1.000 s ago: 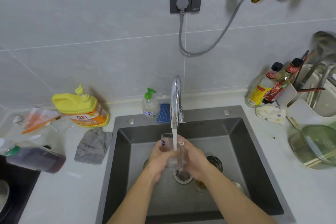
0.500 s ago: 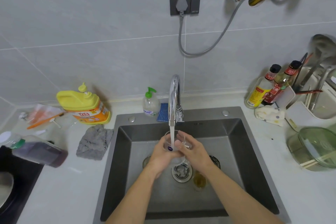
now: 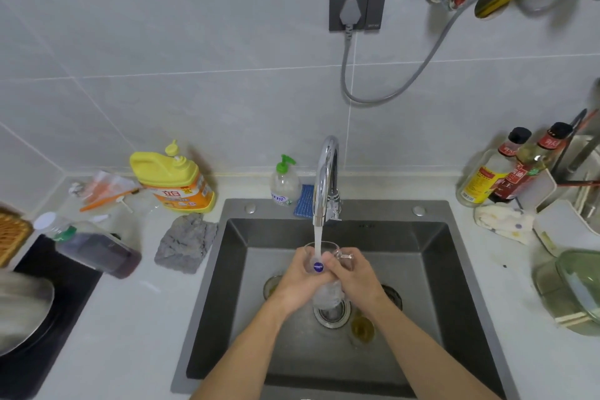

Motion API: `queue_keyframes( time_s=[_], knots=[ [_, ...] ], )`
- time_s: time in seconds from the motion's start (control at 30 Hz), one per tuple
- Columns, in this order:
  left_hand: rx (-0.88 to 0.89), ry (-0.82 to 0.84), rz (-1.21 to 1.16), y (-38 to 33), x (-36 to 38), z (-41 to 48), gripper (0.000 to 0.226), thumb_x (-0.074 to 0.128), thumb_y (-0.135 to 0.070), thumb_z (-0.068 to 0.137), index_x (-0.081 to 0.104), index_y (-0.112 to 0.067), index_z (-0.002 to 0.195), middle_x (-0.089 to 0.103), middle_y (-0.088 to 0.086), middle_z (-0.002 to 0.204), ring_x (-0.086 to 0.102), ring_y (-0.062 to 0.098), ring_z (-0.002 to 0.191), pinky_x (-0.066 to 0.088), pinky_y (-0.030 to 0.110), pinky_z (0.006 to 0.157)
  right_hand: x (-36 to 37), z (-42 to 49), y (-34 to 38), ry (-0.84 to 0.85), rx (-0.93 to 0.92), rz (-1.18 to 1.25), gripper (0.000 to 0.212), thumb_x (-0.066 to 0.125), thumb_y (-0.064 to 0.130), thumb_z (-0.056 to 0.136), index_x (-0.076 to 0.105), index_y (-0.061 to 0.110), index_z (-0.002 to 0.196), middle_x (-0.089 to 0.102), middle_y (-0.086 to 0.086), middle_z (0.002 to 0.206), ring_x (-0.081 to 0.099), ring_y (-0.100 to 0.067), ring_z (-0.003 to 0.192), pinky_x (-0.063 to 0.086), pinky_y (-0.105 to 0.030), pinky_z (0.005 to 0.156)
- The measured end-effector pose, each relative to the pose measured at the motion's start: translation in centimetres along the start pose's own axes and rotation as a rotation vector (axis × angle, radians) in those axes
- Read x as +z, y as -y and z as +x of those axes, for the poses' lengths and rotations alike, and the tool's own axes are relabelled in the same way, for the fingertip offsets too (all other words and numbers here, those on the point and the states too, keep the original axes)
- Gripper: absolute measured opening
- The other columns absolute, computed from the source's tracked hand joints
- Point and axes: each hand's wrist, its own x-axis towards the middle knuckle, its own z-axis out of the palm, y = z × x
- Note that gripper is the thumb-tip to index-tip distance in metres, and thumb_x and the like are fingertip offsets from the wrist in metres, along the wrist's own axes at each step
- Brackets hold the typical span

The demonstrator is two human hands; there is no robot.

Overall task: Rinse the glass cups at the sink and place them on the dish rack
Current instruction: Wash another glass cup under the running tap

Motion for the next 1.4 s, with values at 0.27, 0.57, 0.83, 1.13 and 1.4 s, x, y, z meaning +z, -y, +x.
queue_keyframes(
  time_s=[0.27,0.57,0.83,1.13,1.4],
  knots=[
    [-0.165,-0.068,0.109,0.3,-0.9,-0.3,0.074,0.075,-0.09,0.059,0.067,-0.047,0.119,0.072,-0.003,0.128,0.067,0.02,0.119,0.052,0.052,0.108,0.0,-0.6,0.7,0.068,0.087,-0.087,0.042,0.048,0.056,0.104,0.049,0.022,0.129,0.063,0.003,0.122,0.063,-0.01,0.105,0.052,-0.026,0.08],
    [-0.513,0.117,-0.104,0.4,-1.4,-0.7,0.062,0.069,-0.066,0.087,0.068,-0.018,0.128,0.076,0.015,0.119,0.078,0.029,0.098,0.065,0.042,0.076,0.6,0.0,-0.4,0.203,0.477,-0.063,0.031,0.052,0.033,0.106,0.062,0.01,0.124,0.071,-0.012,0.115,0.072,-0.028,0.1,0.065,-0.037,0.076],
    [-0.549,0.108,-0.239,1.8,-2.4,0.0,0.051,0.064,-0.055,0.096,0.072,-0.014,0.125,0.079,0.016,0.114,0.077,0.033,0.104,0.064,0.046,0.085,1.1,-0.7,0.4,0.185,0.461,-0.013,0.015,0.054,0.025,0.106,0.061,0.014,0.113,0.067,-0.012,0.115,0.07,-0.026,0.097,0.062,-0.032,0.067],
    [-0.376,0.145,-0.289,2.9,-1.8,0.9,0.054,0.063,-0.062,0.094,0.069,-0.021,0.128,0.08,0.011,0.112,0.075,0.035,0.107,0.063,0.048,0.088,0.1,0.2,-0.8,-0.001,0.21,-0.225,0.028,0.064,0.016,0.096,0.054,0.031,0.118,0.068,-0.001,0.11,0.072,-0.021,0.096,0.063,-0.044,0.087],
    [-0.156,0.184,-0.239,3.5,-2.3,1.9,0.079,0.099,-0.05,0.06,0.07,-0.015,0.125,0.075,0.012,0.127,0.069,0.031,0.121,0.05,0.056,0.11,0.6,0.6,-1.2,-0.104,0.189,-0.093,0.016,0.054,0.017,0.104,0.055,0.024,0.119,0.065,-0.001,0.115,0.068,-0.022,0.099,0.06,-0.043,0.093]
  ],
)
